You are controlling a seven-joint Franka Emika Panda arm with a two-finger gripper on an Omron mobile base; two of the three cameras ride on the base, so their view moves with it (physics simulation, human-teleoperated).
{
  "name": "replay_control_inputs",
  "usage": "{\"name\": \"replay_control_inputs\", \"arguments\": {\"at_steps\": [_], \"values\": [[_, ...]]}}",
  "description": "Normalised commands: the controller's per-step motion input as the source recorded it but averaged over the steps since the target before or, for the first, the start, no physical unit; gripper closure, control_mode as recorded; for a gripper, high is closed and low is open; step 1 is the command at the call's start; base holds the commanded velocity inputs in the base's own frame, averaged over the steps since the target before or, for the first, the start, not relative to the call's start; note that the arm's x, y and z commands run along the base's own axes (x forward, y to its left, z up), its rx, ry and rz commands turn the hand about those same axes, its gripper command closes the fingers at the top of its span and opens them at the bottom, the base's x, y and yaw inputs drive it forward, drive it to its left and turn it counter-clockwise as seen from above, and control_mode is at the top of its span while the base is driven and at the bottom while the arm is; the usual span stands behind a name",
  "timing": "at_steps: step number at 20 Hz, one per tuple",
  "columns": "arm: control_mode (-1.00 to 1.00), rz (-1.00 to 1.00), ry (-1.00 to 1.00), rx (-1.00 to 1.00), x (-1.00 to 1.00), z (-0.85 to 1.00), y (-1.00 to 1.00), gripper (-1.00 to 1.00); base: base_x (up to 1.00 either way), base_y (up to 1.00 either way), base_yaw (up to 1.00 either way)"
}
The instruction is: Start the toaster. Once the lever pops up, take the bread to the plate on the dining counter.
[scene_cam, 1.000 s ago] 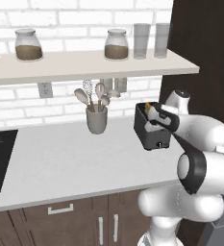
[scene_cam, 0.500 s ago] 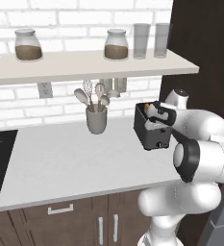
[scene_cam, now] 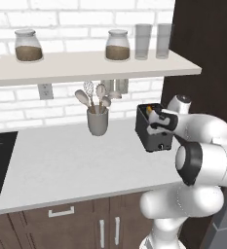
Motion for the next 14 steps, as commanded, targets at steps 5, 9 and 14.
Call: {"name": "replay_control_inputs", "arguments": {"at_steps": [5,9,14], "values": [[-1.00,0.00,-0.04,0.00,-0.07,-0.95,0.14,-1.00,0.00,0.00,0.00],[-1.00,-0.03,0.00,0.02,-0.20,-1.00,0.20,-1.00,0.00,0.00,0.00],[-1.00,-0.05,0.00,0.12,-0.02,-1.00,0.18,-1.00,0.00,0.00,0.00]]}}
